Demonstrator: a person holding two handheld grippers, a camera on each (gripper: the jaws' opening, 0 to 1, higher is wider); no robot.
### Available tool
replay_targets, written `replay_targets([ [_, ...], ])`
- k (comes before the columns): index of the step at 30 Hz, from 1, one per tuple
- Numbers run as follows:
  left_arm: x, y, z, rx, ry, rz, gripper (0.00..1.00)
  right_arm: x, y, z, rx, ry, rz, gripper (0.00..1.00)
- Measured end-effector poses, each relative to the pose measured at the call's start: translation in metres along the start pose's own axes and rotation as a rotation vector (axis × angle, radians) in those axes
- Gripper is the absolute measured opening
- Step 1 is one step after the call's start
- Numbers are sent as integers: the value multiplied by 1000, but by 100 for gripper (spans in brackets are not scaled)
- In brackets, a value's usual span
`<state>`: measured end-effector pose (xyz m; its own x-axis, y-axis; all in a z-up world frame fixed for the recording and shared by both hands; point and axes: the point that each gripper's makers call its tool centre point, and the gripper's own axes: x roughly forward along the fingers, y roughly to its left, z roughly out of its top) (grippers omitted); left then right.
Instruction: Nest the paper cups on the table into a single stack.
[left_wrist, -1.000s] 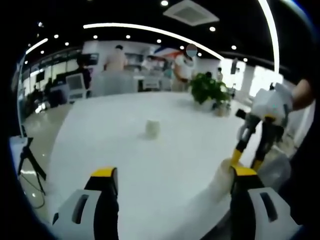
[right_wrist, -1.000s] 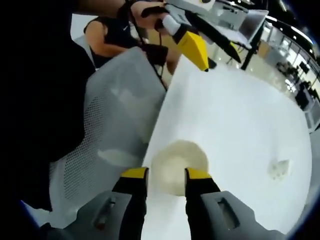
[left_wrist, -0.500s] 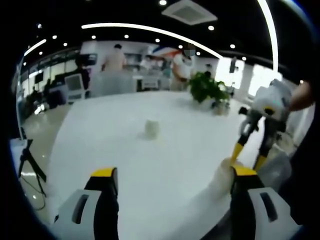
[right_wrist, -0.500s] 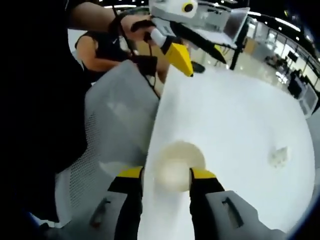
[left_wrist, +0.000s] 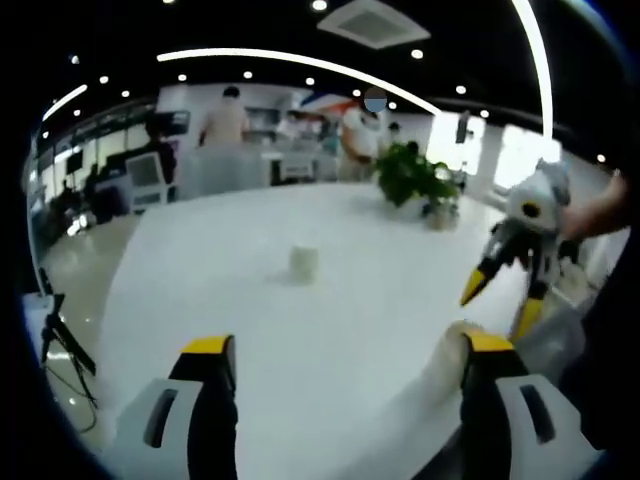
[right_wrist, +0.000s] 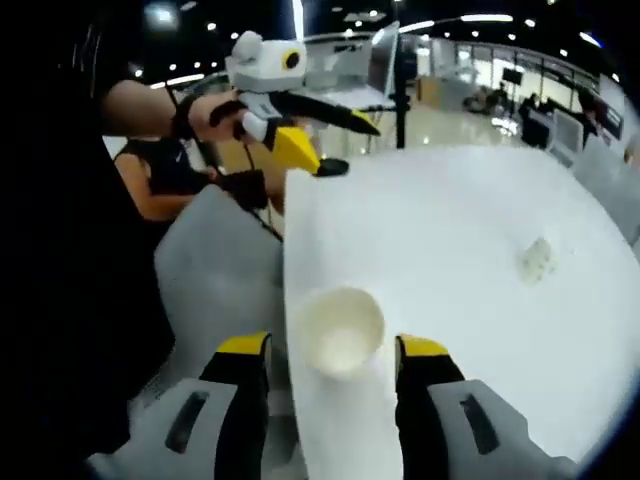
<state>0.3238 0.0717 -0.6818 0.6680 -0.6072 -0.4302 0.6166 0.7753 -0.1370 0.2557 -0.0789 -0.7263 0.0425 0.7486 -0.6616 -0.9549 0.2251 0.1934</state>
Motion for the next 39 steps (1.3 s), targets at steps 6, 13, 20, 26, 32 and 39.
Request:
replay_targets([
  [6, 1, -2, 4, 11, -1, -3, 91, -14, -5, 6, 112, -104, -34, 50],
  [13, -1, -1, 1, 9, 5, 0, 91, -33, -28, 4, 196, -156, -173, 67],
  [20, -3, 0, -2, 1, 8, 7, 91, -48, -42, -10, 311, -205, -249, 74],
  [26, -3, 0, 1, -2, -2, 6, 91, -69, -63, -12, 400, -298, -351, 80],
  [32, -2, 0, -1, -3, 4, 1, 91, -82, -81, -4, 374, -332, -421, 89],
  [39, 0, -3, -1, -2, 6, -5, 91, -87, -89, 4, 316, -349, -459, 90],
])
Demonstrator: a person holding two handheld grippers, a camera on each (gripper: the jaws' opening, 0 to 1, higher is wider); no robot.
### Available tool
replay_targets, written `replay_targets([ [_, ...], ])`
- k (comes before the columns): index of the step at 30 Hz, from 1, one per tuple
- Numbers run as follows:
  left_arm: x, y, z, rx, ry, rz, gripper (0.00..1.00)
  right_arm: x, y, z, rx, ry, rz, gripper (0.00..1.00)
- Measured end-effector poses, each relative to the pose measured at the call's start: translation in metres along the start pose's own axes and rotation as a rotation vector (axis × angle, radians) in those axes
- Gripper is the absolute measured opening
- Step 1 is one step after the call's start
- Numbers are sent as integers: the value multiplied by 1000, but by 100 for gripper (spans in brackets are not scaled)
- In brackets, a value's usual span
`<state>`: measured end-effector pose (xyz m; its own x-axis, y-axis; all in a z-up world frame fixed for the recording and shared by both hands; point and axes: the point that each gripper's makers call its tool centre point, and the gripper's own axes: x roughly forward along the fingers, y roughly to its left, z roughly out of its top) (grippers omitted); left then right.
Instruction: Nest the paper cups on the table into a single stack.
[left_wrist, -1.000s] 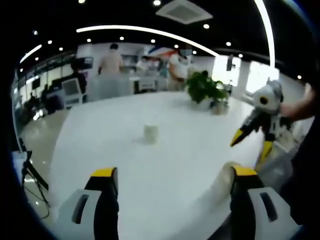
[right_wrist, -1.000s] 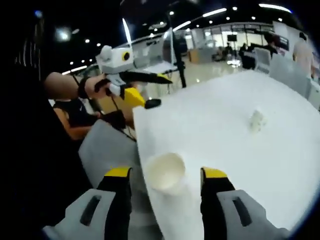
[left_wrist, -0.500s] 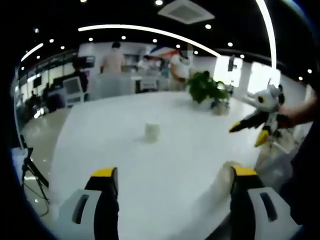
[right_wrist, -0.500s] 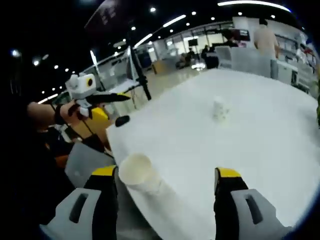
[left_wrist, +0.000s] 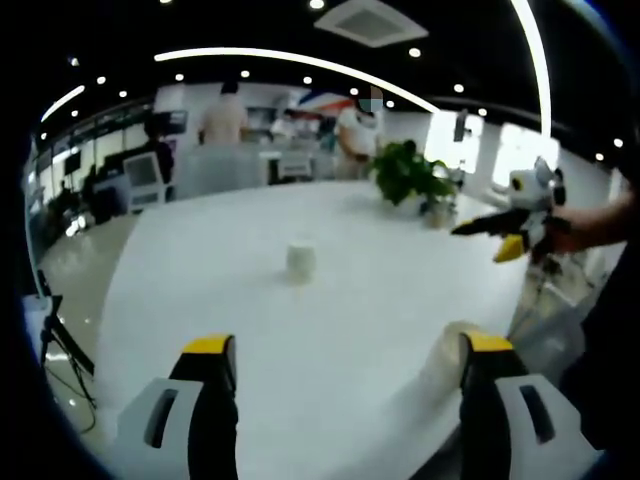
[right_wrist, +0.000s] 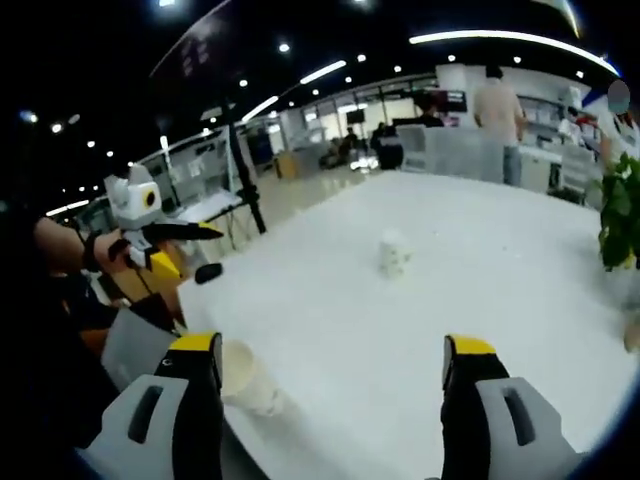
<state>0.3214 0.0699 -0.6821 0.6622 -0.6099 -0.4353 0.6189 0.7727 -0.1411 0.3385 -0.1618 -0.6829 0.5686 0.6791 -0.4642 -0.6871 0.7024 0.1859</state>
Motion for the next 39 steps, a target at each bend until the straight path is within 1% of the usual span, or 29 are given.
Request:
replay_targets([
  [4, 0, 2, -1, -4, 3, 2, 90, 2, -4, 2, 4, -8, -24, 100],
  [8, 1, 3, -1, -17, -1, 3, 91, 3, -8, 2, -13, -9, -43, 100],
  [11, 3, 1, -1, -14, 1, -4, 91, 4, -8, 2, 3, -9, -34, 100],
  [14, 7, 2, -1, -13, 7, -6, 91, 4, -10, 3, 12, -12, -40, 100],
  [15, 9, 3, 0, -10, 9, -5, 91, 4, -12, 2, 23, -14, -45, 100],
  [18, 15, 6, 1, 13, 18, -1, 92, 5, -15, 3, 20, -27, -50, 100],
  [20, 19, 7, 2, 17, 24, -9, 91, 6, -16, 4, 23, -32, -47, 100],
  [26, 39, 12, 6, 30, 50, -33, 91, 7, -22, 4, 8, -44, -61, 100],
  [29, 51, 16, 16, 2, 34, -50, 92, 8, -24, 5, 11, -61, -66, 100],
  [30, 55, 18, 18, -2, 34, -50, 92, 8, -22, 7, 25, -81, -53, 100],
  [31, 61, 22, 21, 1, 37, -47, 91, 8, -21, 7, 27, -84, -46, 100],
  [34, 78, 27, 25, 14, 48, -57, 91, 9, -21, 5, 11, -75, -45, 100],
  [37, 96, 32, 31, 55, 48, -56, 87, 8, -22, 2, 13, -79, -49, 100],
  [39, 107, 36, 35, 72, 46, -50, 87, 7, -20, 2, 30, -99, -41, 100],
])
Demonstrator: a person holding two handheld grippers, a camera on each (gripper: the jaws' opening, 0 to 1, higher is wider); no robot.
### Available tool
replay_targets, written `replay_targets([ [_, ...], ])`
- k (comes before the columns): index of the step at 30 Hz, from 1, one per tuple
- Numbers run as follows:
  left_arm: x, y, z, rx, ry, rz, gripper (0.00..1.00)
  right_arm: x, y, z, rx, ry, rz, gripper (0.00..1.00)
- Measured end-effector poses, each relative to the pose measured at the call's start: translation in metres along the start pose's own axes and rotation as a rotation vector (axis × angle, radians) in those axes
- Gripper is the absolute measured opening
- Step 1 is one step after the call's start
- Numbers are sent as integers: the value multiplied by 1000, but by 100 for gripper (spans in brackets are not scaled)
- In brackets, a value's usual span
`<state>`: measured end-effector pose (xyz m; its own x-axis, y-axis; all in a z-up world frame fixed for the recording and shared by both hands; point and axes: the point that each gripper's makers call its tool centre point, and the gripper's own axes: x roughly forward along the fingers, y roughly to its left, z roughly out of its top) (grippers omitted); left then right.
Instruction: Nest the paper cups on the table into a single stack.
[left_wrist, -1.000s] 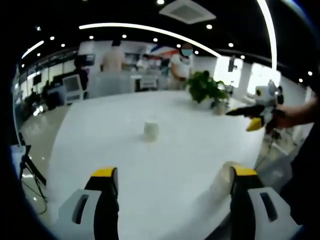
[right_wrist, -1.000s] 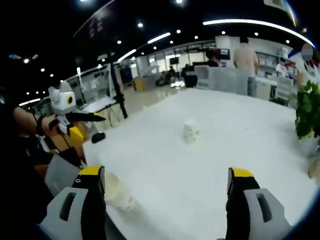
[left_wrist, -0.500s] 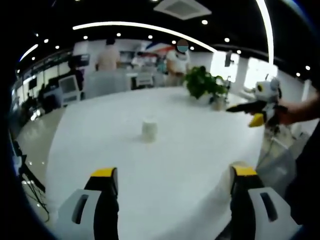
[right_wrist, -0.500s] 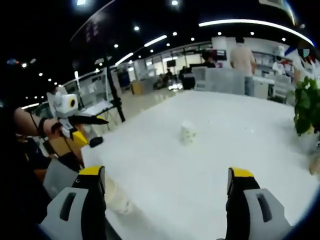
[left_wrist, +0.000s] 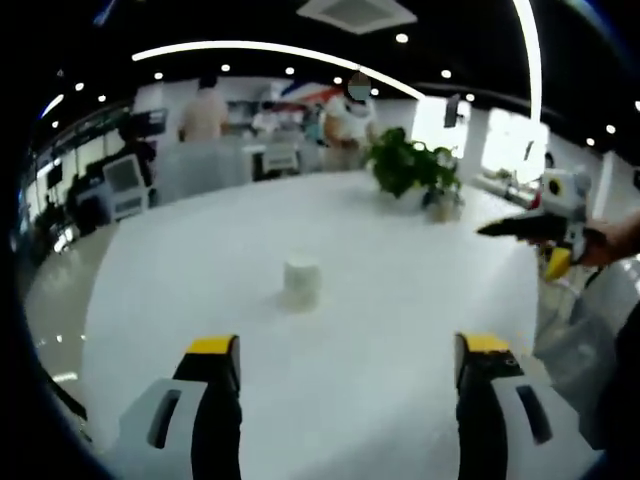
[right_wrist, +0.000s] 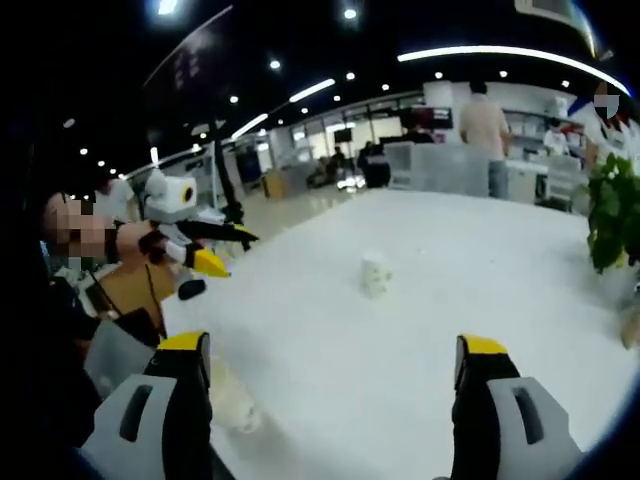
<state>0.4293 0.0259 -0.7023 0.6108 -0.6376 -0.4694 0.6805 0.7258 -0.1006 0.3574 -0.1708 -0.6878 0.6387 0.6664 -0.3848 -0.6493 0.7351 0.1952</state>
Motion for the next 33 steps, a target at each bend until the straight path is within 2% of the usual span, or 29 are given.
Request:
replay_targets([
  [3, 14, 6, 1, 2, 6, 0, 87, -2, 2, -4, 4, 5, -4, 100],
  [6, 31, 13, 1, 59, 38, 0, 85, -5, 3, -10, -5, 9, -10, 100],
  [8, 39, 16, 3, 60, 42, -2, 85, -8, 3, -15, -8, 18, -17, 100],
  [15, 76, 31, 4, 99, 89, -30, 85, -14, 5, -32, 40, 19, -29, 100],
  [20, 100, 34, 12, 143, 115, -47, 85, -16, 7, -39, 34, 43, -18, 100],
  [28, 149, 40, 19, 226, 164, -87, 87, -19, 0, -43, 79, 22, -48, 100],
  [33, 169, 38, 20, 243, 182, -107, 81, -19, 6, -56, 101, 47, -28, 100],
])
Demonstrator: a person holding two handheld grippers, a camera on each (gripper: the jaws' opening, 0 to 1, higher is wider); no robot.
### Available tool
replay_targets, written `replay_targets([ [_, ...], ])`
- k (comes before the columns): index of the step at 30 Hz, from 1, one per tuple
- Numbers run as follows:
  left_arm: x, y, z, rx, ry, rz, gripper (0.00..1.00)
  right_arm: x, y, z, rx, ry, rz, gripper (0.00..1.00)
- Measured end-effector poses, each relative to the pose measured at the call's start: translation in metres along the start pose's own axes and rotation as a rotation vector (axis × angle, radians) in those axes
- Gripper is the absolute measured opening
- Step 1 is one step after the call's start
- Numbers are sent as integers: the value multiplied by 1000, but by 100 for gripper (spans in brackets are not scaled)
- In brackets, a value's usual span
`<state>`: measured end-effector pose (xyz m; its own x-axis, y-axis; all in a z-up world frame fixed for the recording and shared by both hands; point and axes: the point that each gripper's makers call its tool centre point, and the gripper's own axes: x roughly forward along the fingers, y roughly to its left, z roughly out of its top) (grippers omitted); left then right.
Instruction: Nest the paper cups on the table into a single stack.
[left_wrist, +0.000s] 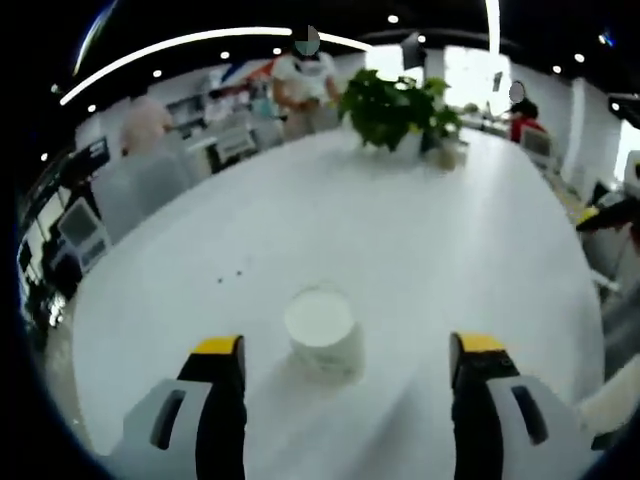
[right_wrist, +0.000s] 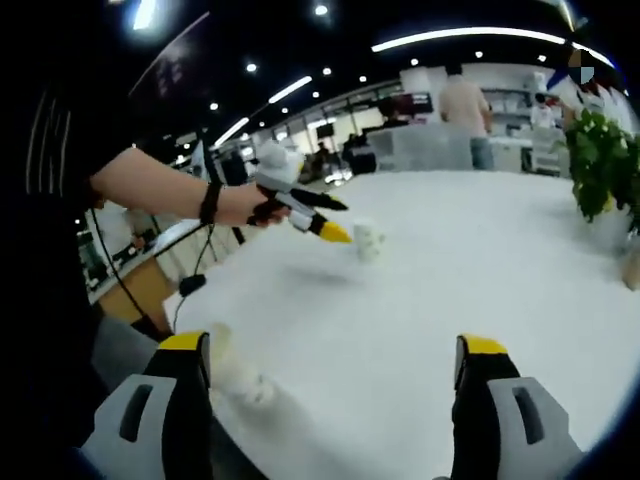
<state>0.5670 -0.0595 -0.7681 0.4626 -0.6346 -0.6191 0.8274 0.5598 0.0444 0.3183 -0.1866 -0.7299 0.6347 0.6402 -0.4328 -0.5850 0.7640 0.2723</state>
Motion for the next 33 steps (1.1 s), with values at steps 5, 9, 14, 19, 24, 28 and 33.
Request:
replay_targets([
  [5, 13, 2, 1, 6, 21, -5, 78, -1, 2, -7, 18, 3, -1, 100],
  [9, 18, 7, -1, 21, 51, 9, 77, -1, 1, -9, 36, -7, -7, 100],
  [14, 20, 11, 5, -2, 50, 8, 73, -1, 2, -14, 52, 2, -6, 100],
  [19, 26, 14, 0, -1, 70, -1, 68, -2, 0, -14, 61, -3, -14, 100],
  [24, 30, 13, -1, -3, 79, -6, 62, -3, -2, -16, 69, -6, -21, 100],
  [28, 31, 7, -4, 14, 92, -35, 51, -3, -5, -15, 86, -18, -31, 100],
  [33, 30, 5, -5, 1, 90, -55, 40, -2, -6, -16, 92, -20, -32, 99],
])
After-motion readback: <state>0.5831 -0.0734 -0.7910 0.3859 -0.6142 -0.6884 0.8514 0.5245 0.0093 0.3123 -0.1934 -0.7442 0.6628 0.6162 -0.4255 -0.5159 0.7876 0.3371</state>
